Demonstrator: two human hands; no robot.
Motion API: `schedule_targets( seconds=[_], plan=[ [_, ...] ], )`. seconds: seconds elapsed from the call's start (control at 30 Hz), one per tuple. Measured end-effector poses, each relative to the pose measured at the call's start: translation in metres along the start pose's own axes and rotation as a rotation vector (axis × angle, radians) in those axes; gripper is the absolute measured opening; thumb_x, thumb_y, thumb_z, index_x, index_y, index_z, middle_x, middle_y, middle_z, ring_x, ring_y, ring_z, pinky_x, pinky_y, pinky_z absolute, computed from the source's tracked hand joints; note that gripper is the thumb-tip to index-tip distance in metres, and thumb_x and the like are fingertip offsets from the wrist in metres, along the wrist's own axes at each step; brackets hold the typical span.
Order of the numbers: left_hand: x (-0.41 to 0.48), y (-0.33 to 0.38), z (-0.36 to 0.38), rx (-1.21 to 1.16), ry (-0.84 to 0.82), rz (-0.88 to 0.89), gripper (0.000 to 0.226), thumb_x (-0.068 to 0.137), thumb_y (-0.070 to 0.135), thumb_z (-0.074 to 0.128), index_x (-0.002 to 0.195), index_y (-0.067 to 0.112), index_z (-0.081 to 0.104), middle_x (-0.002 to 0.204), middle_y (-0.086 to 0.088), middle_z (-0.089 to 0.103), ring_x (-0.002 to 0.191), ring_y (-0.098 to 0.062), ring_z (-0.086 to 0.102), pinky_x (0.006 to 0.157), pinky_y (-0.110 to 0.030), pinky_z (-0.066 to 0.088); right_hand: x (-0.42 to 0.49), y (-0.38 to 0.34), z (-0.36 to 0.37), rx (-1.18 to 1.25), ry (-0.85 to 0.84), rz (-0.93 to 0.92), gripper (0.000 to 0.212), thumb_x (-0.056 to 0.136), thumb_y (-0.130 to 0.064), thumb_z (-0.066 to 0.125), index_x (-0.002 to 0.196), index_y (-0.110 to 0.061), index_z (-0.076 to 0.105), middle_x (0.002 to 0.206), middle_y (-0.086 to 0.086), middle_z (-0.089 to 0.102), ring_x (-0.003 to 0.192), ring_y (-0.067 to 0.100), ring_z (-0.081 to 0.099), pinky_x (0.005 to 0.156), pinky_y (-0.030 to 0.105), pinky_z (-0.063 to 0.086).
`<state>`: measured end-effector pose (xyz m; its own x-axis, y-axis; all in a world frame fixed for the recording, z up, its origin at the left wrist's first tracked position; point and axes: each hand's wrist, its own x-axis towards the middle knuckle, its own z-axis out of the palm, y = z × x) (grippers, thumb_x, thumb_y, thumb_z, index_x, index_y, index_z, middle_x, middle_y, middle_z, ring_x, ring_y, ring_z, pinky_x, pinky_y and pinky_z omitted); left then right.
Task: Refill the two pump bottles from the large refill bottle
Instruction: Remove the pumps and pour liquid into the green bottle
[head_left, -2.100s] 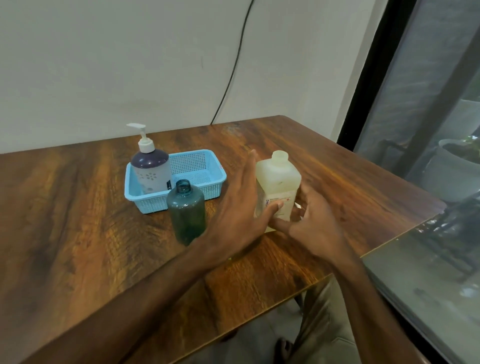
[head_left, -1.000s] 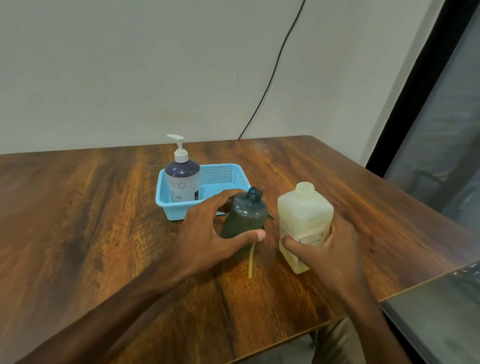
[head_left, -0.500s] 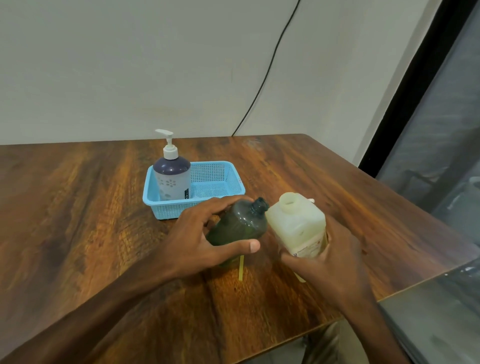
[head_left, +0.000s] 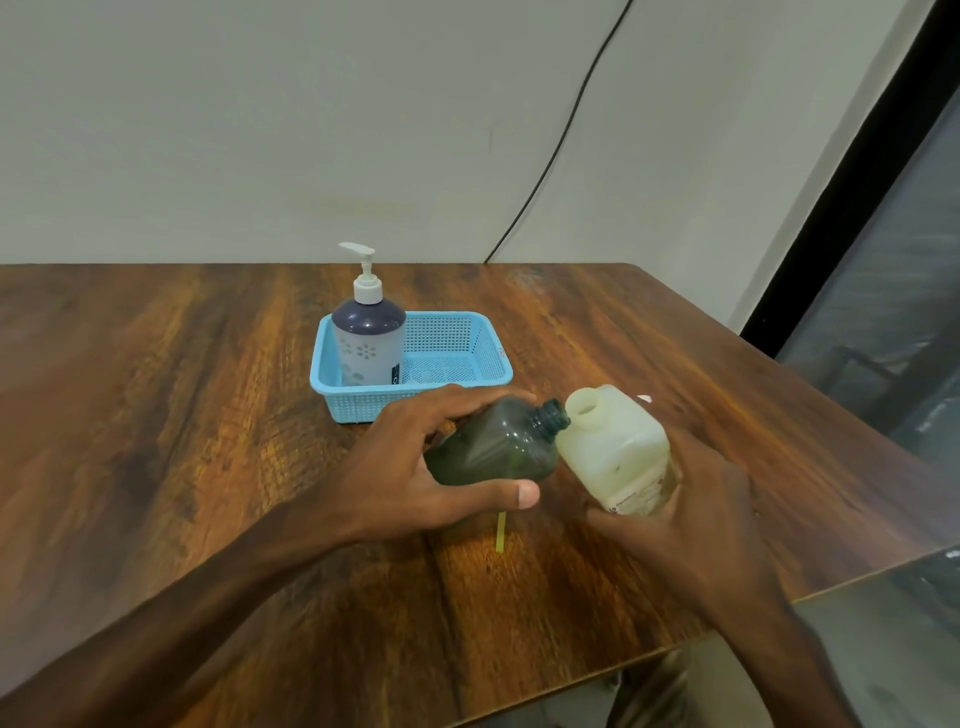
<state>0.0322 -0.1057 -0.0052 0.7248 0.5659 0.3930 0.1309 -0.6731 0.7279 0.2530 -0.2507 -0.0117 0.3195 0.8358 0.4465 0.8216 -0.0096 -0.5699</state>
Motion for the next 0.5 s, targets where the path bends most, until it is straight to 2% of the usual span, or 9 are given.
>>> schedule_targets(
  seconds=[0.1,0.2,0.3,0.4,0.5],
  plan=[
    [0.0005,-0.0010,-0.0008,-0.008,-0.013,0.011,0.073,0.069,0.069,0.075,0.137,0.049,0.055,0.131,0.032,0.059,0.120,0.007,0.056,0.092,-0.022,0.057,0.0002,-0.0025,-0.0028,-0.011,-0.010,-0.006,0.089,0.059,-0.024,0.096,0.139,-0.021,0.058,0.114,-0.014,0.062,0.106,0.011,0.059,0.065,0.009,0.043],
    [0.0001,-0.0018,-0.0009,-0.012,0.002,0.013,0.070,0.069,0.069,0.075,0.134,0.052,0.055,0.130,0.032,0.059,0.120,0.008,0.056,0.092,-0.023,0.056,0.0010,-0.0046,-0.0050,-0.029,-0.015,-0.013,0.088,0.059,-0.025,0.096,0.139,-0.020,0.058,0.116,-0.012,0.063,0.106,0.011,0.060,0.068,0.012,0.040],
    [-0.0004,-0.0051,0.0004,-0.011,-0.002,0.002,0.074,0.070,0.069,0.075,0.138,0.048,0.055,0.131,0.030,0.060,0.121,0.005,0.057,0.093,-0.029,0.059,0.0013,-0.0068,-0.0065,-0.050,-0.015,-0.021,0.088,0.061,-0.025,0.096,0.140,-0.020,0.057,0.116,-0.015,0.059,0.108,0.012,0.058,0.070,0.013,0.040],
    [-0.0008,-0.0093,0.0008,-0.012,-0.013,-0.010,0.078,0.070,0.067,0.077,0.141,0.043,0.054,0.134,0.026,0.061,0.124,-0.001,0.057,0.094,-0.034,0.059,0.0026,-0.0085,-0.0076,-0.087,-0.004,-0.037,0.090,0.061,-0.024,0.096,0.142,-0.019,0.055,0.118,-0.017,0.054,0.111,0.009,0.053,0.070,0.011,0.037],
    [-0.0017,-0.0103,0.0004,-0.001,-0.006,-0.009,0.075,0.072,0.063,0.079,0.140,0.045,0.054,0.135,0.027,0.060,0.125,0.001,0.056,0.094,-0.032,0.059,0.0050,-0.0093,-0.0076,-0.123,-0.001,-0.065,0.092,0.061,-0.022,0.096,0.143,-0.017,0.054,0.117,-0.016,0.054,0.110,0.007,0.049,0.068,0.008,0.033]
  ],
)
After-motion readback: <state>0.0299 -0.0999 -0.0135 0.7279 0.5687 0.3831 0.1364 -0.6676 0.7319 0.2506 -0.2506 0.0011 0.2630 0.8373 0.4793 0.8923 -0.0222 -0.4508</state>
